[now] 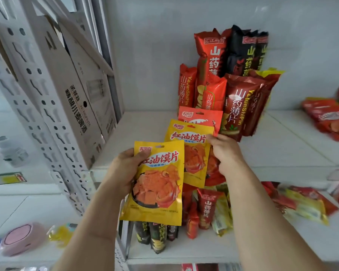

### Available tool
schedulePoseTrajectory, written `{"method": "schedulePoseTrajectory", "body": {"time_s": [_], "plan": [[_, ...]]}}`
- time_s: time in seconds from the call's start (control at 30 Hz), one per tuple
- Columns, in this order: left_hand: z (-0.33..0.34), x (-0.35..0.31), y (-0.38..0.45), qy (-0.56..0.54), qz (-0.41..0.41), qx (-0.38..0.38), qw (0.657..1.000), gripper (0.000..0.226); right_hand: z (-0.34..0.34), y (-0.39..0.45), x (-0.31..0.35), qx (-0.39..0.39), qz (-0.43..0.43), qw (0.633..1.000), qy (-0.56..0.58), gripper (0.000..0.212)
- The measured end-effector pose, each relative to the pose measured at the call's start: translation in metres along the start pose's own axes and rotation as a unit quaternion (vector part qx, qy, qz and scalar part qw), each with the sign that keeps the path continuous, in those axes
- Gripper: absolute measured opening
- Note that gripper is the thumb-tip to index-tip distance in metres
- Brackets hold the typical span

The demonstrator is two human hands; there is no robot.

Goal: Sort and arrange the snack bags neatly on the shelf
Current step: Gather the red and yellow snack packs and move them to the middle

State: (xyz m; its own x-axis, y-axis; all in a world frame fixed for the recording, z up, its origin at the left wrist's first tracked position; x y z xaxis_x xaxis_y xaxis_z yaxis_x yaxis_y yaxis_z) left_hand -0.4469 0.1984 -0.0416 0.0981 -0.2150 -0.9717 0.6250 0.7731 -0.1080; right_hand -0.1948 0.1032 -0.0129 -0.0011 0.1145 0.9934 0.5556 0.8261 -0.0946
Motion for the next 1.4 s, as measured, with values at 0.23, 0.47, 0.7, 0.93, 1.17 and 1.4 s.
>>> {"method": "schedulePoseTrajectory", "body": {"time_s": [0.23,0.47,0.7,0.93,1.17,1.4], "plan": [[0.111,0.016,0.001,0.025,0.005,0.064,0.998,0.023,-0.118,-0.043,0.002,-0.076,-0.010,0.997,0.014,0.009],[0.274,0.036,0.020,0.031,0.006,0.128,0.991,0.017,-0.273,-0.066,0.000,-0.135,-0.015,0.991,0.011,0.015],[0.396,0.056,0.054,0.022,0.002,0.139,0.990,0.021,-0.406,-0.060,0.001,-0.149,-0.029,0.988,0.004,0.007],[0.475,0.053,0.122,0.018,0.020,0.144,0.989,0.019,-0.487,-0.008,-0.001,-0.148,-0.017,0.989,0.007,0.011],[0.541,0.041,0.230,0.013,0.037,0.165,0.986,0.020,-0.563,0.077,0.018,-0.176,-0.015,0.983,-0.042,0.015],[0.581,0.035,0.327,0.032,0.019,0.155,0.987,0.022,-0.610,0.158,0.029,-0.176,-0.005,0.983,-0.055,0.017]]}}
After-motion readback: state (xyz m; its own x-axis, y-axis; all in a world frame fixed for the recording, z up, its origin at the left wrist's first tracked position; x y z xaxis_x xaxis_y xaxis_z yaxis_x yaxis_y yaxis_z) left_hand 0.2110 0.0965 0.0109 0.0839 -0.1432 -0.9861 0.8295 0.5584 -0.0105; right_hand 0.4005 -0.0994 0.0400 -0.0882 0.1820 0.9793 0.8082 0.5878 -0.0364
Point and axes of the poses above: each hand's wrist, its own y-axis towards the middle knuckle, its own z-axis out of the palm, x = y × z, the point moved 7 cm from there along y, towards the middle knuckle, and after that the axes turned 14 degrees about x, right-handed, at the moved point
